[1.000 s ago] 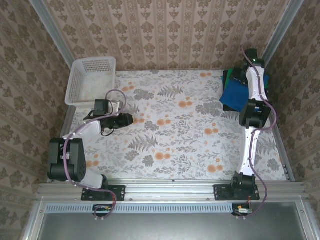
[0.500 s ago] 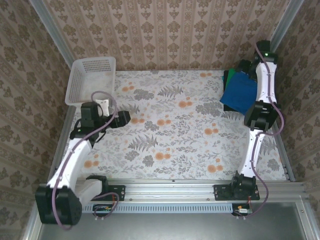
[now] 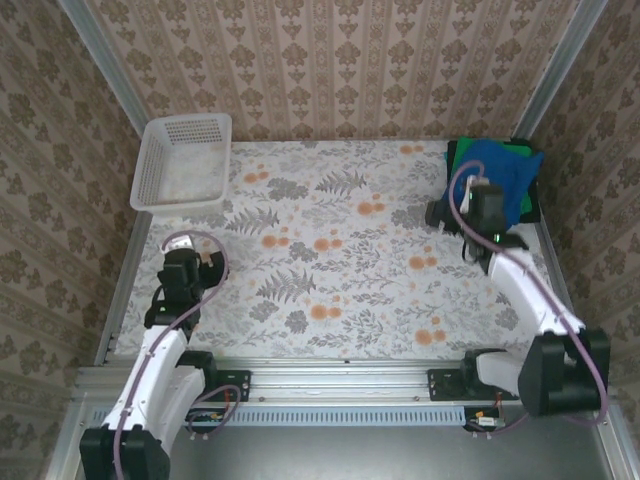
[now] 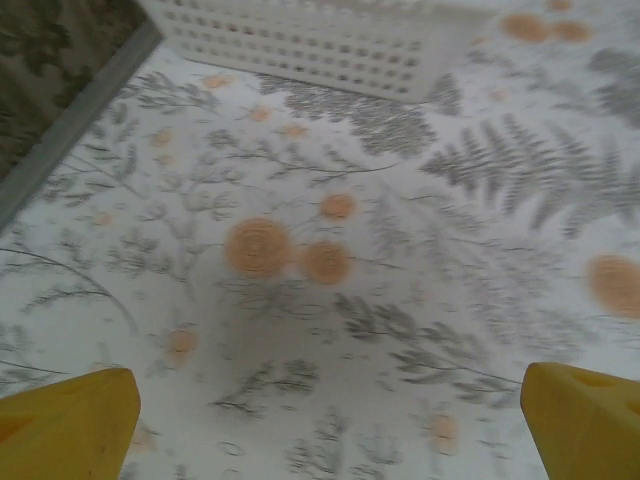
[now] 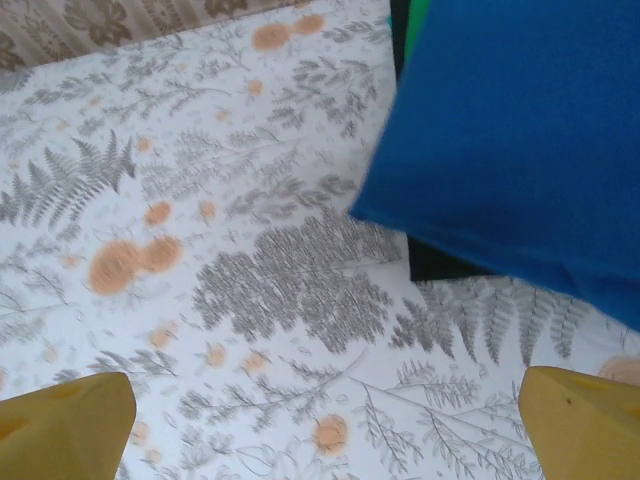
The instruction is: Fold and stack the t-shirts
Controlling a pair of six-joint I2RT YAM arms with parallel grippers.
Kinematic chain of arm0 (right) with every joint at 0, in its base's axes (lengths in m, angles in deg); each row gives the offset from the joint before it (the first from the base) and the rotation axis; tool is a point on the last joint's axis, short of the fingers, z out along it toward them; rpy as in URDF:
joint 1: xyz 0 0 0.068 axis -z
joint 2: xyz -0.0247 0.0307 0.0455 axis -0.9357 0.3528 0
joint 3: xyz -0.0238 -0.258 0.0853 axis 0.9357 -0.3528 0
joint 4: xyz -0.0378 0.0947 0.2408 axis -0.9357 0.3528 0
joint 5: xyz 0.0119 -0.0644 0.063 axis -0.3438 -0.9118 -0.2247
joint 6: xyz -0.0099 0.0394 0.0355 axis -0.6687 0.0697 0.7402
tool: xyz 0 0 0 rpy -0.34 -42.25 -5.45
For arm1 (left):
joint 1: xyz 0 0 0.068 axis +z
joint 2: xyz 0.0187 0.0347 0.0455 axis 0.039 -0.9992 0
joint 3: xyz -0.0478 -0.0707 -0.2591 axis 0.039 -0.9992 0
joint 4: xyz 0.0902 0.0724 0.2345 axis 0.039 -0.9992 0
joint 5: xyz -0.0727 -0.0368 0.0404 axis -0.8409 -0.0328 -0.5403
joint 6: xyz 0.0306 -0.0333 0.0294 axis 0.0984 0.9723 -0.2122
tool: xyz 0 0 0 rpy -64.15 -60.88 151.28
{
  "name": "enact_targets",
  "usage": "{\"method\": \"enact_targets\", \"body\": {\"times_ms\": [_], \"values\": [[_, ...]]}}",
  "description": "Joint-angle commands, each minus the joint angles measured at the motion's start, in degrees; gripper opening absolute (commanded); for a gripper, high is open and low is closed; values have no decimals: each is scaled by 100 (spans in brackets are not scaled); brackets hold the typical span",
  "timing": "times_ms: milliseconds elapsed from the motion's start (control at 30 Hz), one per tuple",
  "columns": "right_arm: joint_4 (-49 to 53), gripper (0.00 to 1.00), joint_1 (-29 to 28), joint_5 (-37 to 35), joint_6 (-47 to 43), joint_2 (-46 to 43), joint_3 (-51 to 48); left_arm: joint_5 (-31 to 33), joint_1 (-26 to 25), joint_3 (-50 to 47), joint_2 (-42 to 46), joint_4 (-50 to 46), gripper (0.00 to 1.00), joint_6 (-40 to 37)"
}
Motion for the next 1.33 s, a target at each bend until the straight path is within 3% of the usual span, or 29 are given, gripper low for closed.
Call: {"method": "enact_targets", "body": {"times_ms": [0,100,167,267,367,500,567,600,633,700,767,1300], "values": [[-2104,100,9,-399,-79,-211,-1006,284,47,-168,-196,1160,100,-1168],[-3195,100,-65,-464,-279,42,-1793,397,265,-855,-706,2756,100,-1460],[-4077,100,-74,-498,-374,384,-2192,-405,625,-729,-1127,2914,100,-1477],[-4772,100,-100,-451,-460,487,-2381,-1280,1012,-651,-1901,3870,100,-1604],[-4615,100,-109,-969,-564,839,-2072,-1443,1186,-948,-2622,5696,100,-1365],[-4904,100,-138,-842,-887,1010,-2051,-1956,1232,-956,-4012,7422,100,-1127],[-6498,100,-119,-1084,-809,1604,-2606,-2192,1160,-907,-4853,8261,100,-1327],[-7402,100,-77,-1272,-733,2224,-2742,-2164,1118,-828,-4964,8280,100,-1351],[-7702,100,-85,-1272,-798,2411,-2742,-2042,1065,-735,-4765,7723,100,-1375],[-6010,100,-50,-1356,-585,1872,-2315,-1244,712,-364,-4721,6964,100,-1565],[-6071,100,-289,-1512,-938,2235,-2026,-709,324,72,-4706,6137,100,-1805],[-5857,100,-258,-1181,-966,2118,-2013,-718,321,35,-4749,6330,100,-1832]]}}
